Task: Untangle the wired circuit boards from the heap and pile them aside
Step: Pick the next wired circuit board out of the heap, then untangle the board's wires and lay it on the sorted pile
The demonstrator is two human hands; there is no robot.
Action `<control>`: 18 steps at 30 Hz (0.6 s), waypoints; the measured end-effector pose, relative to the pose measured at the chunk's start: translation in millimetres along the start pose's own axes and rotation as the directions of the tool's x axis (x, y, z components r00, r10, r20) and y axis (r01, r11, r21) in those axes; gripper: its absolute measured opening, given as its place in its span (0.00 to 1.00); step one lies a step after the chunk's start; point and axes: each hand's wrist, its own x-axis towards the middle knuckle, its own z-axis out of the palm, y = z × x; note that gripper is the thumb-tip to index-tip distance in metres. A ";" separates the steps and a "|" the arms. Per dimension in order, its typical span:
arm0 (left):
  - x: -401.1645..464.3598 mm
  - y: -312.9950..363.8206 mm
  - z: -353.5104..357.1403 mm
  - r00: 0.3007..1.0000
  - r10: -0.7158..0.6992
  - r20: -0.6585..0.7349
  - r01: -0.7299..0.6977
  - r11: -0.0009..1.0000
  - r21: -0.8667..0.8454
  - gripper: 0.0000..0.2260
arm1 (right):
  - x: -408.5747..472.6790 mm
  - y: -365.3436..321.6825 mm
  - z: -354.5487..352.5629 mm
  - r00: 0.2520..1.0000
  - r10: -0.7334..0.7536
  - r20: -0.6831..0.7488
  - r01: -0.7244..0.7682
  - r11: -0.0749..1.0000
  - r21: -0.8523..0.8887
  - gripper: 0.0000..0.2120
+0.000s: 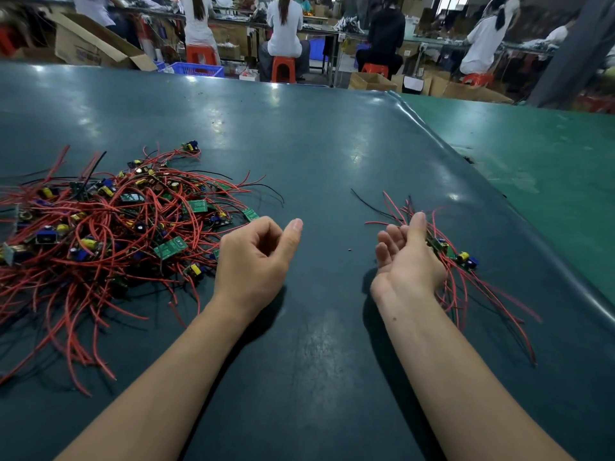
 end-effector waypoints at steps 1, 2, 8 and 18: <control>-1.7 -0.7 -0.9 0.999 0.044 -0.010 -0.042 0.990 0.134 0.20 | 0.4 1.0 1.3 1.000 0.006 0.015 -0.006 1.000 -0.026 0.13; -2.5 -0.7 -2.8 0.996 0.082 -0.018 -0.074 0.958 0.277 0.17 | 0.3 2.3 2.7 0.999 0.003 0.035 0.000 0.998 -0.065 0.13; 10.6 -14.4 -22.1 0.996 0.058 -0.069 0.012 0.676 0.737 0.13 | -3.4 11.7 7.2 0.976 -0.035 0.215 0.079 0.977 -0.200 0.15; 15.7 -16.9 -24.1 0.996 -0.074 -0.043 0.077 0.545 0.835 0.08 | -3.1 15.1 5.8 0.942 -0.016 0.336 0.133 0.935 -0.328 0.15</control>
